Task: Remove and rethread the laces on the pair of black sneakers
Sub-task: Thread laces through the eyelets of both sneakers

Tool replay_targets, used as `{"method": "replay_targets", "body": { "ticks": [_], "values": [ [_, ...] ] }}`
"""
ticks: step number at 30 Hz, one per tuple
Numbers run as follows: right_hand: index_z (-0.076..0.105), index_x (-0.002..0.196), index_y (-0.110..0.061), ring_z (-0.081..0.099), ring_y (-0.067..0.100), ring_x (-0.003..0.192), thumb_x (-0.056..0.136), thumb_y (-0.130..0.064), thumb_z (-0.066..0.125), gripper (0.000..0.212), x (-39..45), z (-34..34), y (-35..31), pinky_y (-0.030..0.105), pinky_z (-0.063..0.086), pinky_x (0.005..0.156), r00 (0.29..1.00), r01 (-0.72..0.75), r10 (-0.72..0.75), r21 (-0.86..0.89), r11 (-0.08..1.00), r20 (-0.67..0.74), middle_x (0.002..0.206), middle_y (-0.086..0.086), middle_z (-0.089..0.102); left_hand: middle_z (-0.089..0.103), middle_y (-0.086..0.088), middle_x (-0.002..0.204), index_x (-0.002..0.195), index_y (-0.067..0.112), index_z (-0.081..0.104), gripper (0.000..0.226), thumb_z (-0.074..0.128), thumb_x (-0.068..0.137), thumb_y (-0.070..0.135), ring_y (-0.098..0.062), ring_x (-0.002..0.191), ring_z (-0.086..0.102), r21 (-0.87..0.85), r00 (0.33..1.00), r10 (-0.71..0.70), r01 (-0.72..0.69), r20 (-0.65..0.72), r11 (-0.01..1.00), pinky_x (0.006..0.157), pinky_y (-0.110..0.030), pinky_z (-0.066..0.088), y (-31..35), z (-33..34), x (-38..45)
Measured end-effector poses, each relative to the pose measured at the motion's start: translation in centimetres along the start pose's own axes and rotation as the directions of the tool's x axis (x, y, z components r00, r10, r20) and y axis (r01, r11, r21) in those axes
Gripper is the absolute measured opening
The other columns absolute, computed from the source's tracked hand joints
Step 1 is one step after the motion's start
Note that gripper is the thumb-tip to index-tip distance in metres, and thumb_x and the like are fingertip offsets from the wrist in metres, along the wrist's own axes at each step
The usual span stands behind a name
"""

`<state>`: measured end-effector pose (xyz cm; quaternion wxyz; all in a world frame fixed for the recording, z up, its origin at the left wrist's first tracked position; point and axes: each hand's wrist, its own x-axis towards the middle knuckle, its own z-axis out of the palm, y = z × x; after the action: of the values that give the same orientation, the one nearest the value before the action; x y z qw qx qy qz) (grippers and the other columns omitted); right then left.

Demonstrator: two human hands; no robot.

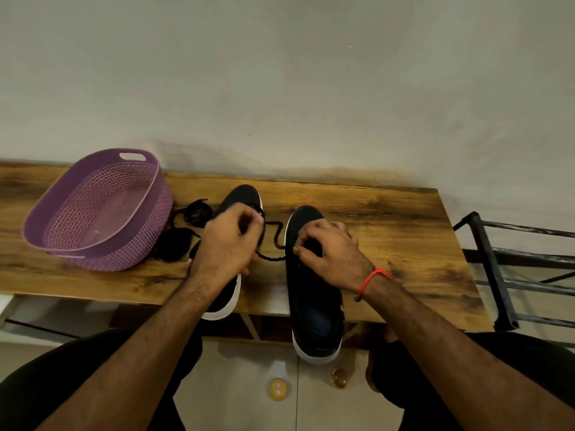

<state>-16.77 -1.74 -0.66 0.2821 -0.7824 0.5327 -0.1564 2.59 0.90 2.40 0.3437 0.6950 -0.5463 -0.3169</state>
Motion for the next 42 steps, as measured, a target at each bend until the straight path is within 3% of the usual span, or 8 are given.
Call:
{"method": "replay_targets", "body": {
  "ticks": [7, 12, 18, 23, 27, 31, 37, 42],
  "values": [
    [0.070, 0.091, -0.036, 0.057, 0.015, 0.111, 0.086, -0.049, 0.065, 0.014, 0.6, -0.7, -0.4, 0.053, 0.045, 0.102, 0.977, 0.141, -0.030, 0.530, 0.836, -0.212, 0.109, -0.007, 0.059, 0.071, 0.000, 0.110, 0.121, 0.020, 0.063, 0.025, 0.066, 0.097, 0.015, -0.021, 0.075, 0.076, -0.277, 0.927, -0.006, 0.118, 0.376, 0.953, 0.048, -0.029, 0.054, 0.7, 2.8, -1.2],
    [0.066, 0.108, -0.037, 0.054, 0.015, 0.118, 0.088, -0.057, 0.059, 0.030, 0.5, -0.6, 0.2, 0.052, 0.043, 0.103, 0.994, 0.077, -0.033, 0.443, 0.893, -0.105, 0.116, -0.015, 0.063, 0.077, -0.005, 0.095, 0.103, 0.017, 0.072, 0.011, 0.063, 0.098, 0.015, -0.021, 0.074, 0.075, -0.394, 0.989, 0.122, -0.081, 0.080, 0.916, 0.052, -0.031, 0.055, 0.5, 1.8, -0.4],
    [0.065, 0.120, -0.037, 0.029, 0.017, 0.139, 0.096, -0.050, 0.054, 0.028, 0.2, 0.3, 0.5, 0.040, 0.021, 0.104, 0.998, 0.059, -0.058, -0.033, 0.998, 0.037, 0.136, -0.020, 0.052, 0.076, -0.012, 0.098, 0.113, 0.006, 0.067, 0.018, 0.057, 0.101, 0.014, -0.020, 0.069, 0.069, -0.731, 0.963, 0.205, -0.266, -0.175, 0.629, 0.056, -0.027, 0.057, 2.3, -0.7, 0.0],
    [0.076, 0.101, -0.026, 0.058, 0.016, 0.112, 0.086, -0.050, 0.063, 0.031, 0.4, -0.4, -0.2, 0.054, 0.043, 0.102, 0.971, 0.169, -0.066, 0.465, 0.869, -0.228, 0.108, -0.014, 0.066, 0.077, -0.006, 0.080, 0.141, 0.013, 0.051, 0.040, 0.058, 0.101, 0.016, -0.016, 0.053, 0.066, -0.313, 0.966, -0.162, 0.221, 0.202, 0.924, 0.038, -0.027, 0.047, 0.7, -2.2, 0.6],
    [0.076, 0.101, -0.029, 0.053, 0.020, 0.115, 0.090, -0.031, 0.070, 0.013, 0.3, -0.4, -0.4, 0.048, 0.043, 0.103, 0.971, 0.208, -0.130, 0.441, 0.873, -0.199, 0.107, -0.011, 0.063, 0.076, -0.003, 0.076, 0.159, 0.030, 0.015, 0.082, 0.066, 0.097, 0.015, -0.013, 0.054, 0.068, 0.189, 0.890, -0.188, 0.118, 0.415, 0.975, 0.041, -0.026, 0.050, -0.3, -1.1, -0.4],
    [0.072, 0.098, -0.039, 0.046, 0.017, 0.119, 0.090, -0.033, 0.068, 0.011, -0.1, -0.1, -0.7, 0.032, 0.034, 0.103, 0.977, 0.213, -0.192, 0.394, 0.894, -0.093, 0.114, -0.011, 0.060, 0.073, 0.003, 0.073, 0.149, 0.032, 0.037, 0.064, 0.064, 0.095, 0.013, -0.007, 0.054, 0.063, 0.441, 0.766, -0.326, 0.063, 0.554, 0.895, 0.046, -0.023, 0.050, -0.1, -0.9, -0.2],
    [0.072, 0.106, -0.033, 0.041, 0.015, 0.122, 0.091, -0.034, 0.068, 0.016, -0.2, -0.4, -0.3, 0.029, 0.032, 0.101, 0.988, 0.144, -0.154, 0.311, 0.940, 0.008, 0.119, -0.013, 0.059, 0.066, 0.002, 0.095, 0.123, 0.030, 0.056, 0.022, 0.056, 0.102, 0.024, -0.010, 0.057, 0.069, 0.357, 0.937, -0.117, -0.009, 0.329, 0.934, 0.043, -0.025, 0.054, -1.5, -0.6, -0.4],
    [0.072, 0.105, -0.037, 0.039, 0.015, 0.123, 0.089, -0.036, 0.069, 0.017, -0.3, -0.3, -0.4, 0.031, 0.032, 0.103, 0.985, 0.154, -0.169, 0.288, 0.945, 0.026, 0.118, -0.013, 0.058, 0.061, 0.009, 0.110, 0.125, 0.029, 0.058, 0.029, 0.051, 0.103, 0.012, -0.007, 0.052, 0.065, 0.192, 0.940, 0.065, -0.135, 0.334, 0.972, 0.043, -0.025, 0.053, -0.7, 0.6, 0.3]
  ]
}}
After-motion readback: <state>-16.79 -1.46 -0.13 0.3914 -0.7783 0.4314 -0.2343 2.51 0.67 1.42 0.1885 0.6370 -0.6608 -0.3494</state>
